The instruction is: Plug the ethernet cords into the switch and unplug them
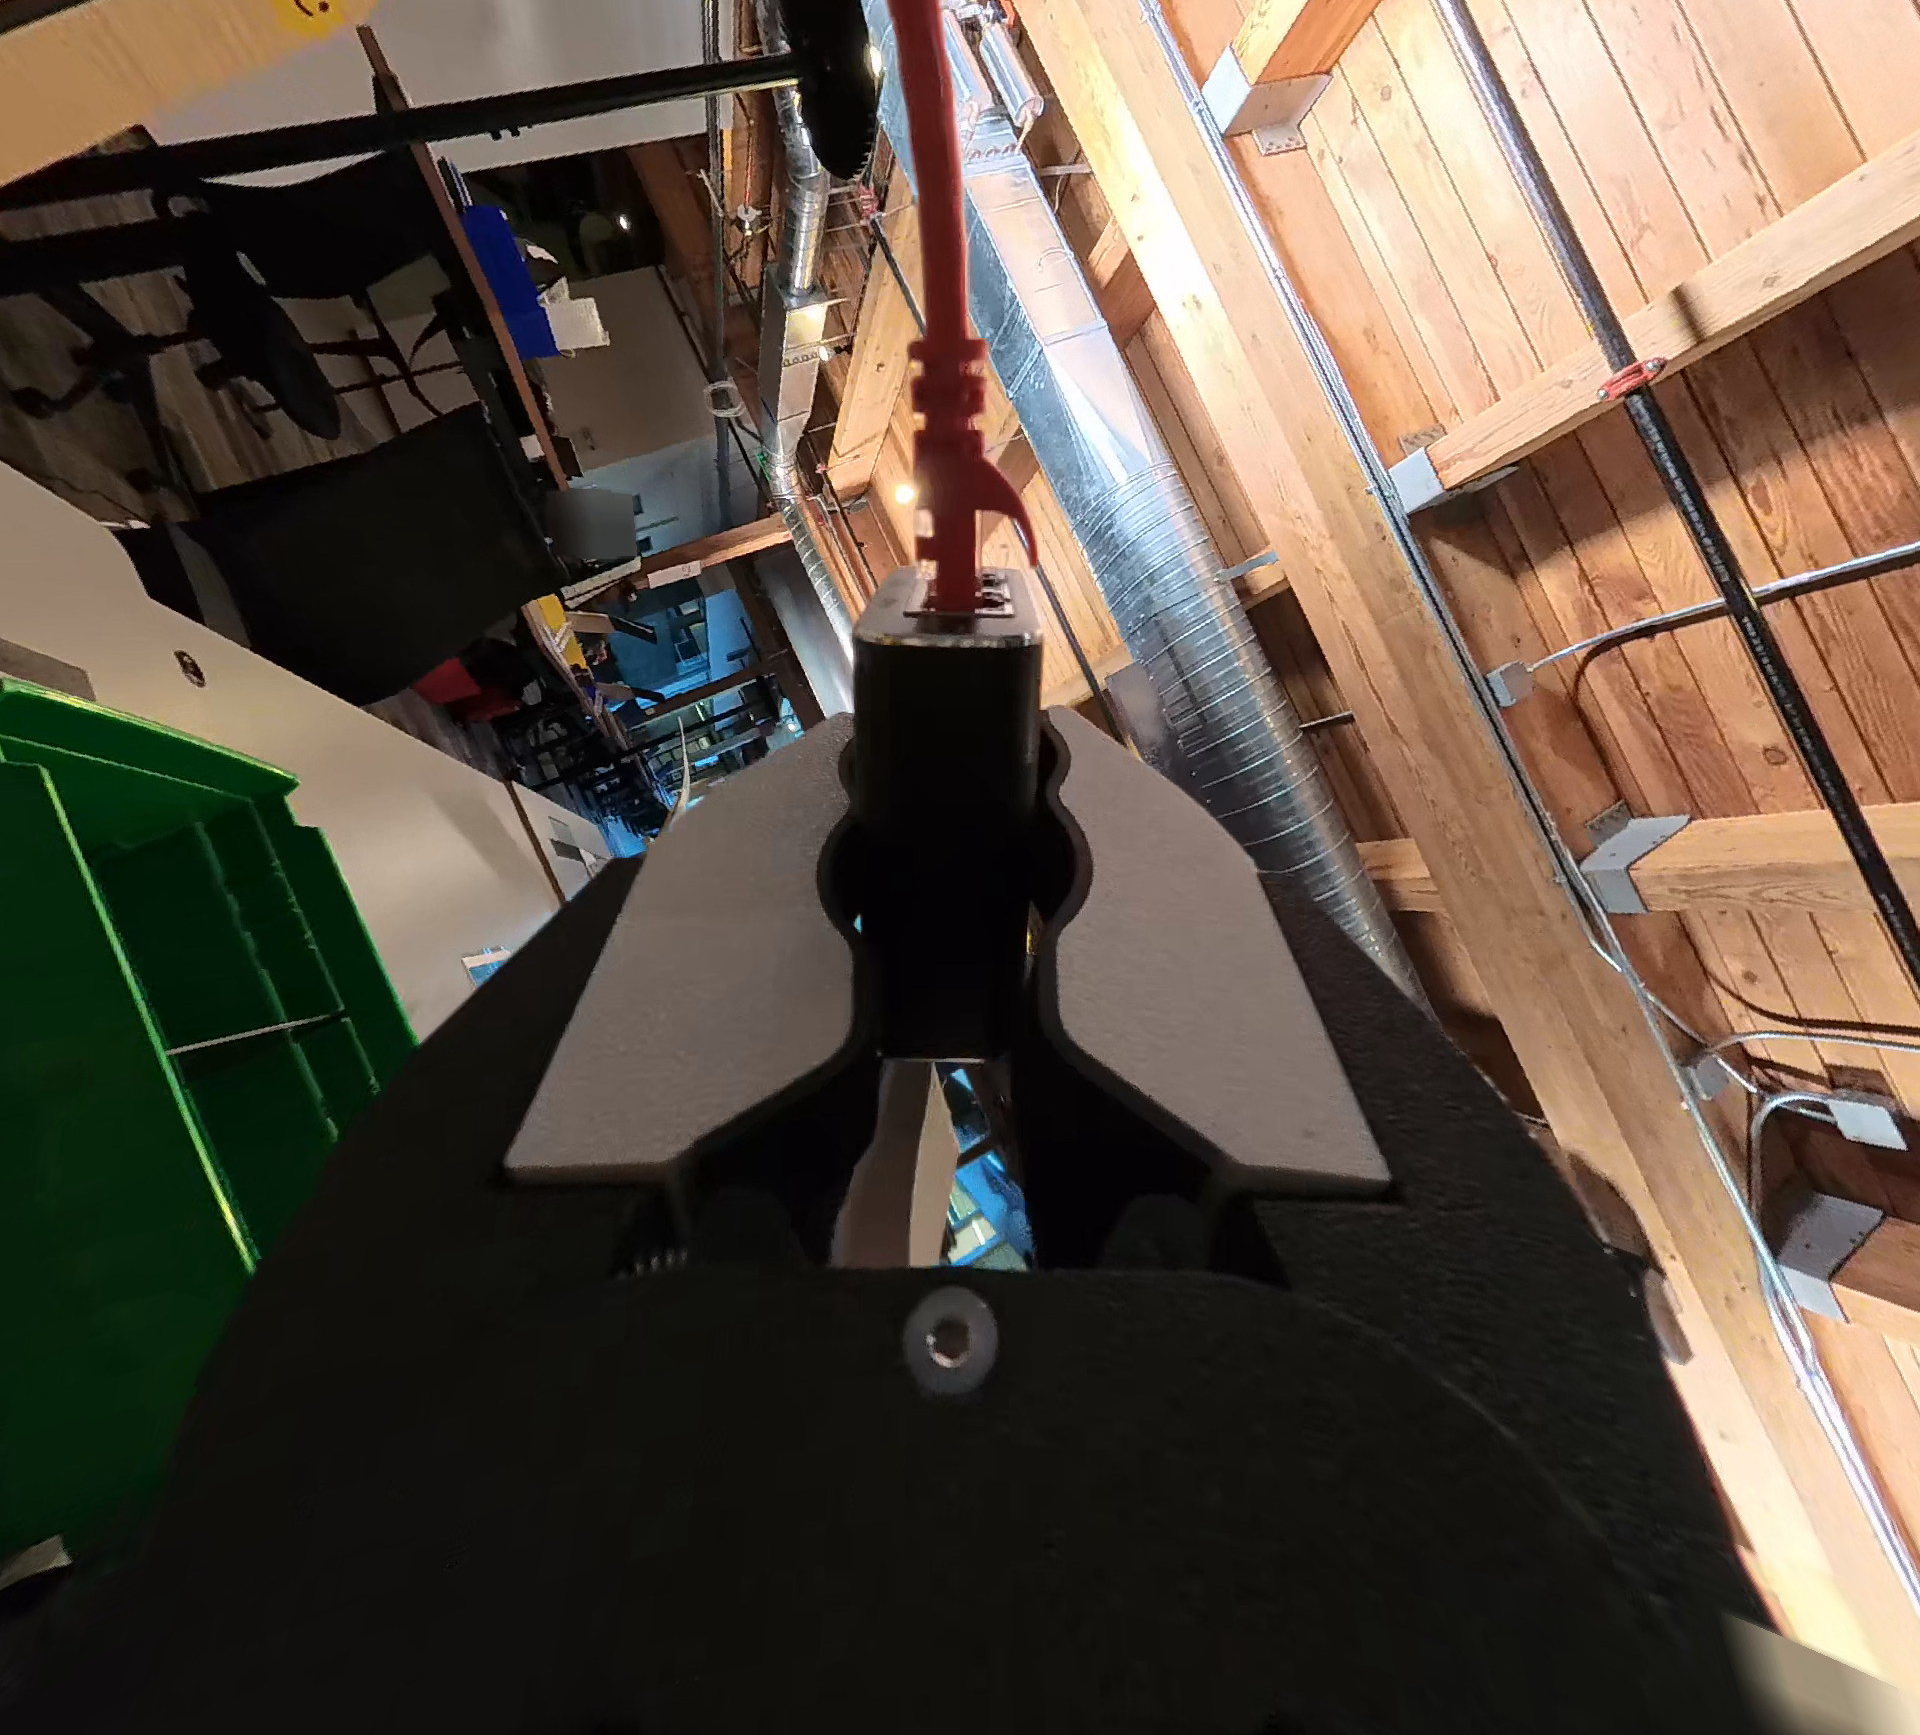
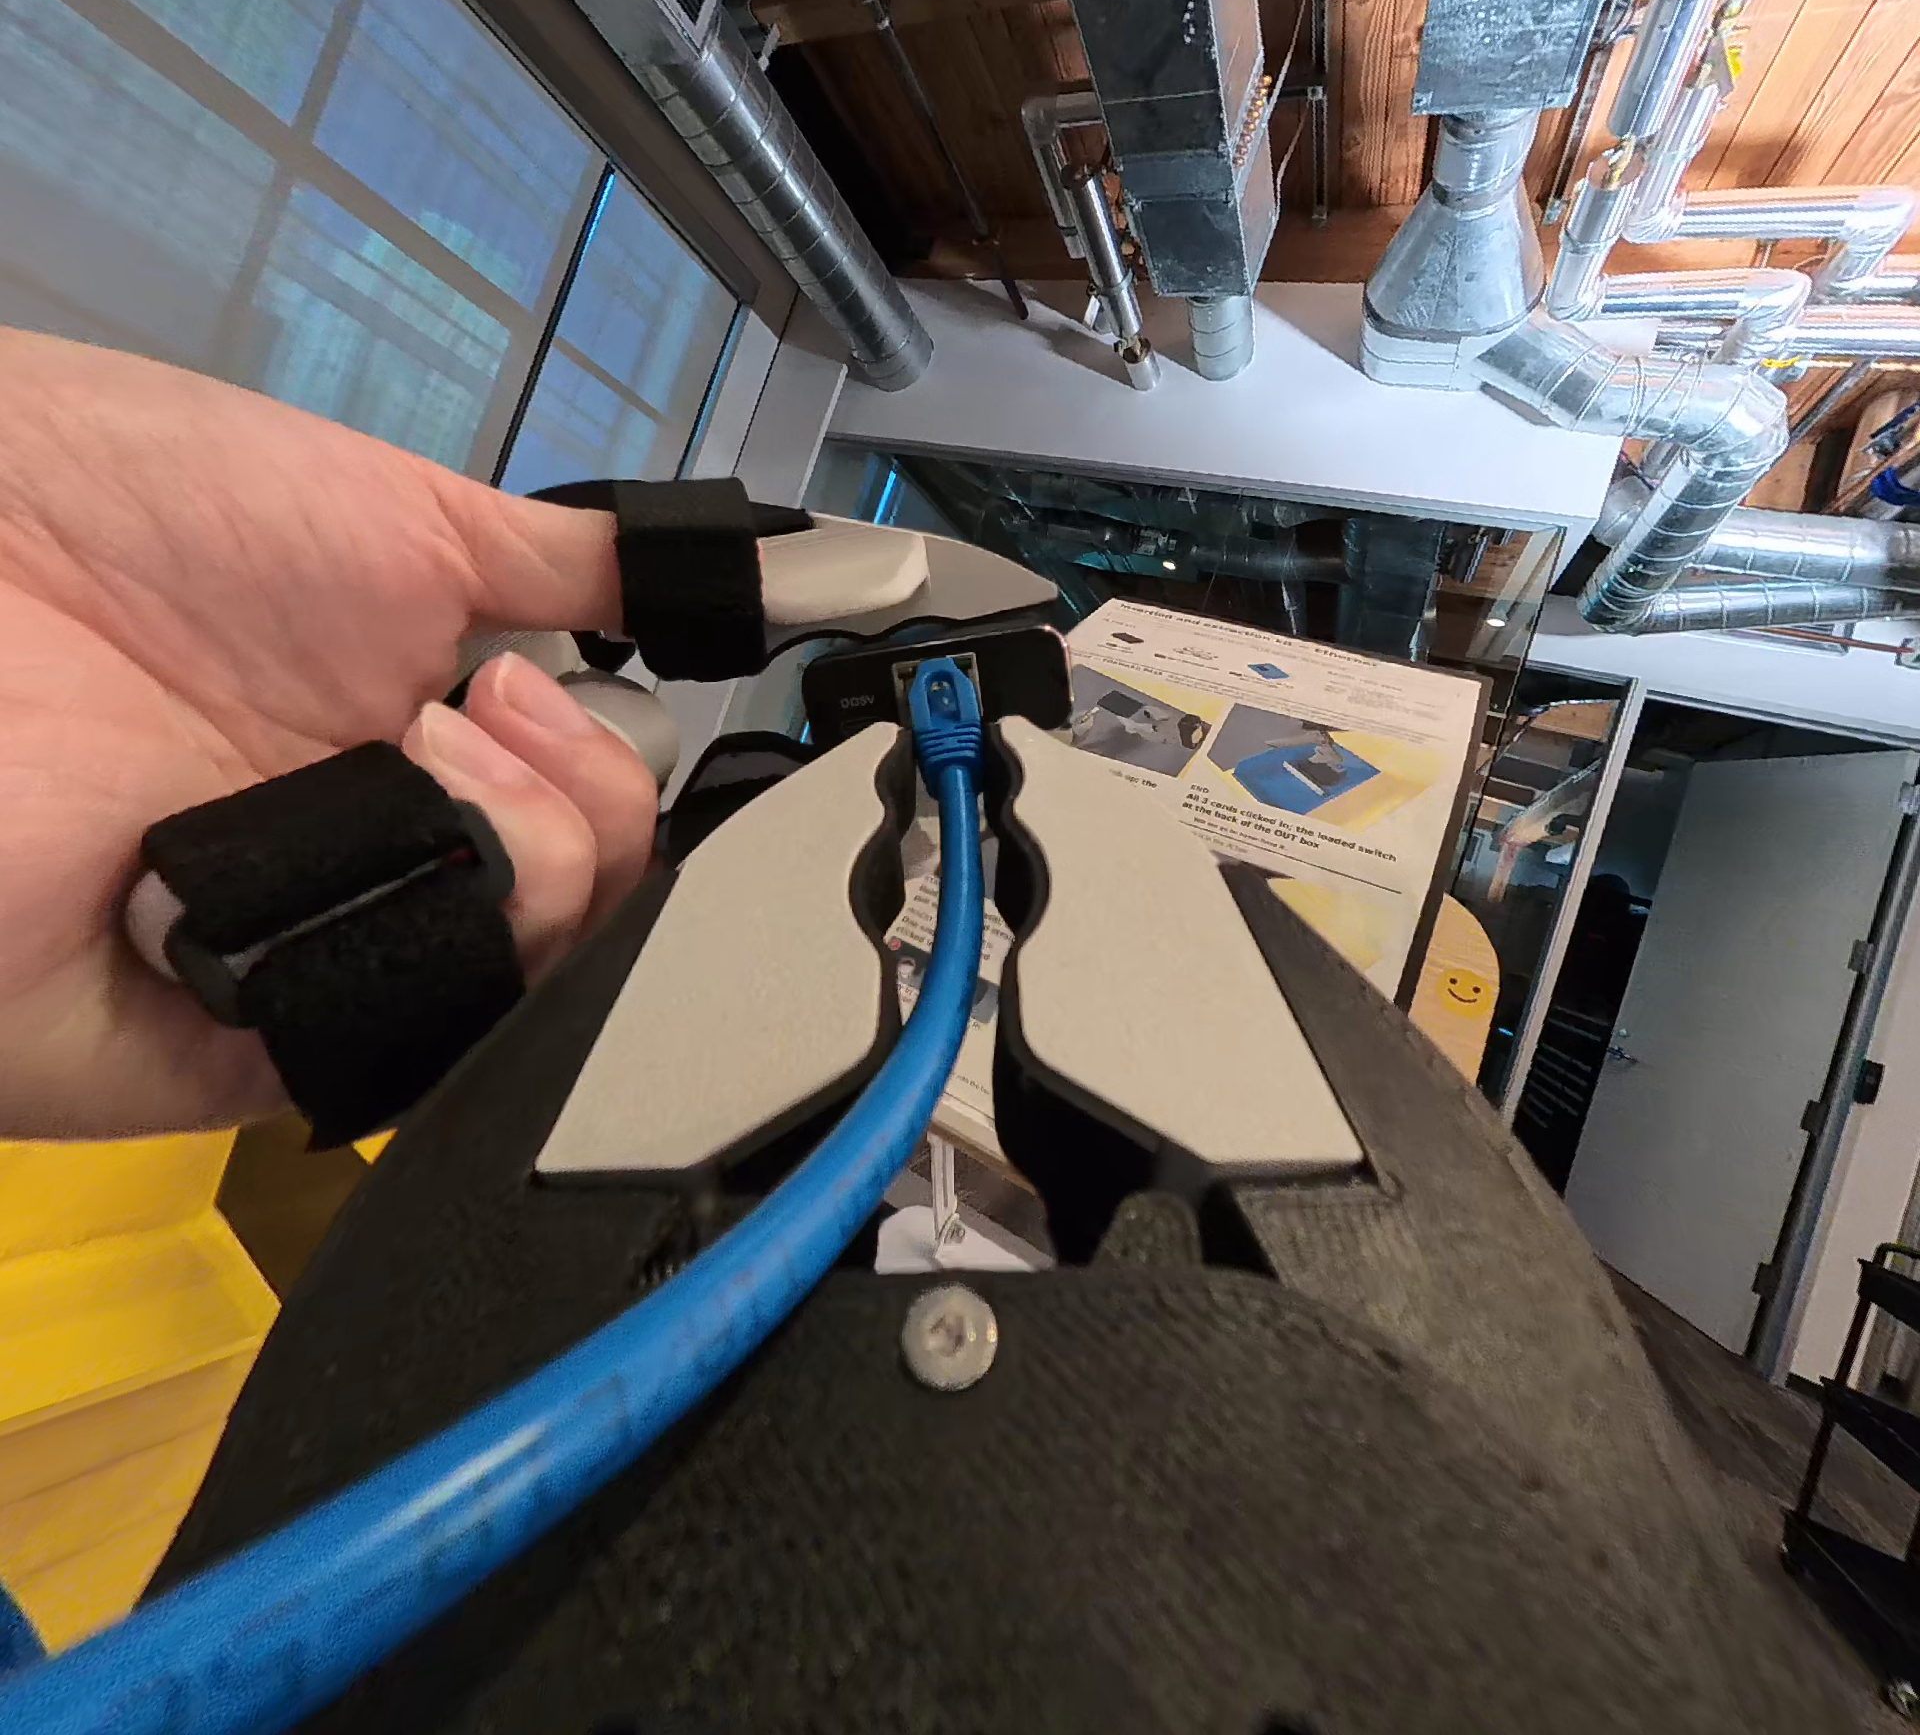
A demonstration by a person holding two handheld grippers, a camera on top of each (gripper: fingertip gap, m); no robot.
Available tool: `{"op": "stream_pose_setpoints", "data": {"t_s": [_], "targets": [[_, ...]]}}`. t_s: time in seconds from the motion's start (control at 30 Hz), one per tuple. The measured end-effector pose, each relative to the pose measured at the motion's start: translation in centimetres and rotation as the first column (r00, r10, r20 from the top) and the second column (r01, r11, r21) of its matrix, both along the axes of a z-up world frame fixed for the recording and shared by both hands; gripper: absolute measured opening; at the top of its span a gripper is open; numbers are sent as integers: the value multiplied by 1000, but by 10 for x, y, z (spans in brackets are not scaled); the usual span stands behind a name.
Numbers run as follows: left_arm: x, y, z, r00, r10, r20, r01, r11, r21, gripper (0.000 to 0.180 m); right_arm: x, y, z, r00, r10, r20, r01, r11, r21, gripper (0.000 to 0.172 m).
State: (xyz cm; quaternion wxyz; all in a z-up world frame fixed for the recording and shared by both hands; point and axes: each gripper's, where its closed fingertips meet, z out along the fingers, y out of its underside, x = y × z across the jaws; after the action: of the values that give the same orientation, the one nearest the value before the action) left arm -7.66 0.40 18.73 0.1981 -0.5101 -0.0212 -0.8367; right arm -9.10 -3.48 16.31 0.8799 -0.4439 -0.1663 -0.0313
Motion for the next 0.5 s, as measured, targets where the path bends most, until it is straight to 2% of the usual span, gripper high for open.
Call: {"op": "stream_pose_setpoints", "data": {"t_s": [0.17, 0.5], "targets": [[3, -2, 0, 999, 27, -21, -26, 999, 45, 27, 2, -1, 0, 999, -48, -2, 48, 999, 16, 13], [9, -15, 4, 997, 38, -65, -26, 985, 170, 26, 7, -7, 3, 999, -38, -31, 40, 997, 63, 13]]}}
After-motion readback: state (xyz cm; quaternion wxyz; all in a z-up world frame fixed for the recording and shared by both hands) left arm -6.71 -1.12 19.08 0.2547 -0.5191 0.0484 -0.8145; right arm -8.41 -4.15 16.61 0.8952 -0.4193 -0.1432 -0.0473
